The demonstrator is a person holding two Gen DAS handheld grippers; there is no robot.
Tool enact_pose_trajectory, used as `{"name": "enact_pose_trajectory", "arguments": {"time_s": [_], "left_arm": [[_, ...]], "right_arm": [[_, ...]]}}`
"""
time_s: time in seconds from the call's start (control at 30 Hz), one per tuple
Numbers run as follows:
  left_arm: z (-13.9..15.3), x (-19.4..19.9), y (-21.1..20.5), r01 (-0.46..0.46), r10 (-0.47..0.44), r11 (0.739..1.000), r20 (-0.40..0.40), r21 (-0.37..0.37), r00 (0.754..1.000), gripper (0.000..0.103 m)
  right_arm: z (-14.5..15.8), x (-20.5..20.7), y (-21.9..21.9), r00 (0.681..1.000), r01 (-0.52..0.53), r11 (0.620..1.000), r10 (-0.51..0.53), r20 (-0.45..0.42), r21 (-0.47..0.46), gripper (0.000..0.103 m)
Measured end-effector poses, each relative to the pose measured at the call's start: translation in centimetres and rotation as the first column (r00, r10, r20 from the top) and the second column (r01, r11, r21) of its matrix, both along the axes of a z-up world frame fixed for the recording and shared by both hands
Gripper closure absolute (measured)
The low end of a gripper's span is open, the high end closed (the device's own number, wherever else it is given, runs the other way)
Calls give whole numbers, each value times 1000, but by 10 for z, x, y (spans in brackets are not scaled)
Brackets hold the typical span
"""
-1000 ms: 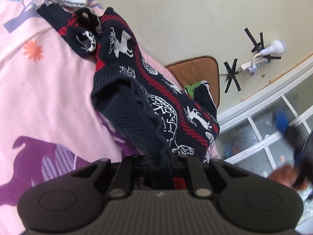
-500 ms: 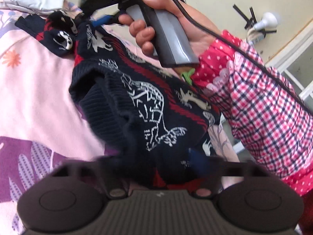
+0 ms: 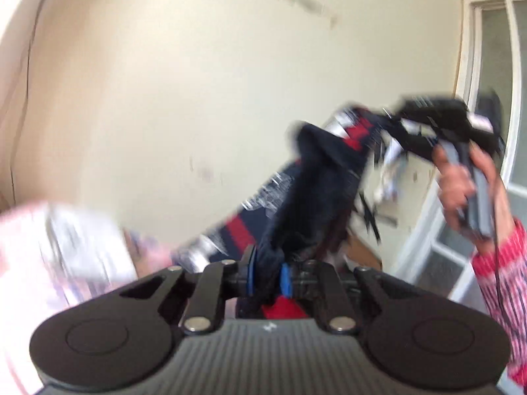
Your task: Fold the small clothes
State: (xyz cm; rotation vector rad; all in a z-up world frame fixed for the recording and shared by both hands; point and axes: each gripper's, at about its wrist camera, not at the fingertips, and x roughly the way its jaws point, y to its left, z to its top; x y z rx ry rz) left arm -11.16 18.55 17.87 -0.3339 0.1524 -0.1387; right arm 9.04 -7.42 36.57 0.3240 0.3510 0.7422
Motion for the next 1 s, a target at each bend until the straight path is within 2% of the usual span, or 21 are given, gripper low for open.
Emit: {"name": "enact_pose_trajectory", "arguments": {"time_s": [0.07,0.17,0.23,0.3,0.4,0.43,0.5,0.57,0.63,0.73,0.83,0.93,1.0], "left_arm": [[49,-19,7,-67,62,997,128,42,990,94],[113,-46,6,-98,77,993,263,67,962,94],[146,-66,-8,-185,128,975,373,121,919,94],[171,-84,-23,-255,160,955,456,153,875,94],[201,-108,-40,-307,166,935,548,176,820,94],[212,-111,-52,-329,169,926,577,184,799,94],[225,-128,-59,-358,170,913,617,195,768,94],[236,-135,-70,-386,177,899,634,208,753,94],[244,-132,-75,-397,176,889,630,229,757,94],[240,-112,-78,-401,170,871,590,285,789,94],[216,-62,-75,-360,159,866,491,347,856,94],[170,19,-63,-271,158,886,305,375,939,94],[131,79,-58,-226,166,896,185,382,969,94]], "right_arm": [[33,-27,-27,997,44,995,-49,57,89,93],[71,-70,-55,988,56,980,-82,131,192,93],[94,-104,-64,973,63,970,-112,200,234,93],[112,-133,-69,957,51,960,-126,261,275,93],[137,-167,-73,931,38,948,-148,333,317,93],[138,-172,-87,920,33,943,-158,358,332,93],[149,-182,-90,900,36,934,-185,396,355,93],[156,-188,-92,887,38,931,-199,416,364,93],[157,-187,-93,883,42,932,-203,423,359,92],[146,-174,-97,891,63,933,-212,400,355,92],[116,-152,-115,924,76,936,-195,330,343,92],[72,-104,-123,959,112,946,-184,217,304,92],[33,-56,-121,976,163,950,-194,95,268,92]]}}
